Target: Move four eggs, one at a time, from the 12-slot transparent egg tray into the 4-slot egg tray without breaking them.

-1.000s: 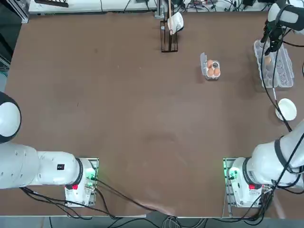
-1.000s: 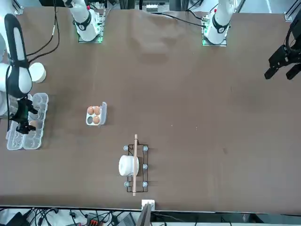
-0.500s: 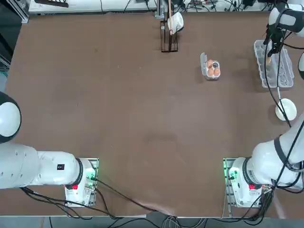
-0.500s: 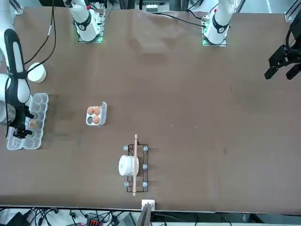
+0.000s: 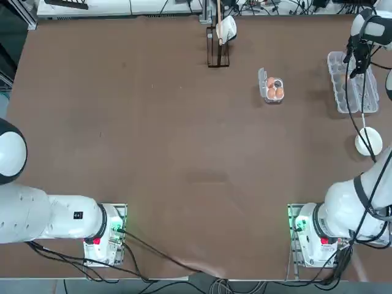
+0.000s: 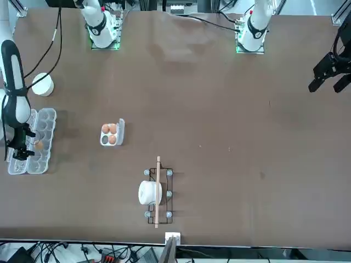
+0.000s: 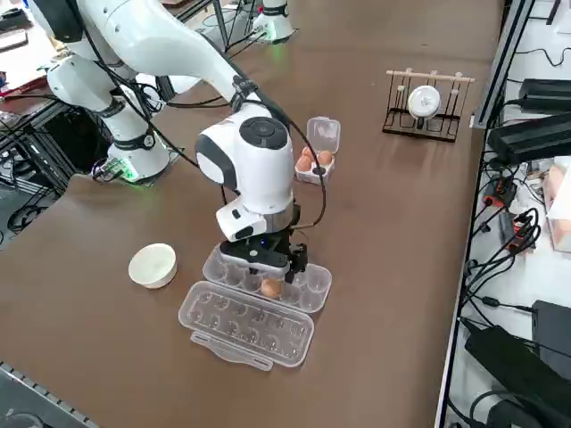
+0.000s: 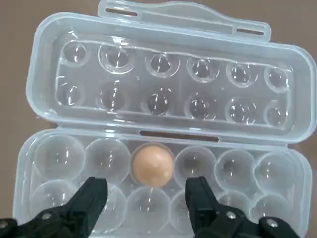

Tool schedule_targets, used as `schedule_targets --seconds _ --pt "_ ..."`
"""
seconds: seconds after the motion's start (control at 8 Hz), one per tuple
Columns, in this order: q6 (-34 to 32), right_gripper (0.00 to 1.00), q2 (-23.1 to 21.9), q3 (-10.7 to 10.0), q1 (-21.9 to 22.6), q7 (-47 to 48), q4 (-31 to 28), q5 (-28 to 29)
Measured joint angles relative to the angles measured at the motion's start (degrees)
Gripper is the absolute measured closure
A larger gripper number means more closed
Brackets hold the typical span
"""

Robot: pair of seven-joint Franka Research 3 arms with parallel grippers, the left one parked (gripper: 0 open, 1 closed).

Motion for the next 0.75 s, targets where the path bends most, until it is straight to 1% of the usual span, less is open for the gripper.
schedule_targets --seconds 0.25,0.75 --pt "2.3 0.04 1.2 0.0 -0.3 -0.1 0.0 0.0" --pt "3.6 0.04 2.8 0.1 -0.3 0.0 0.0 0.7"
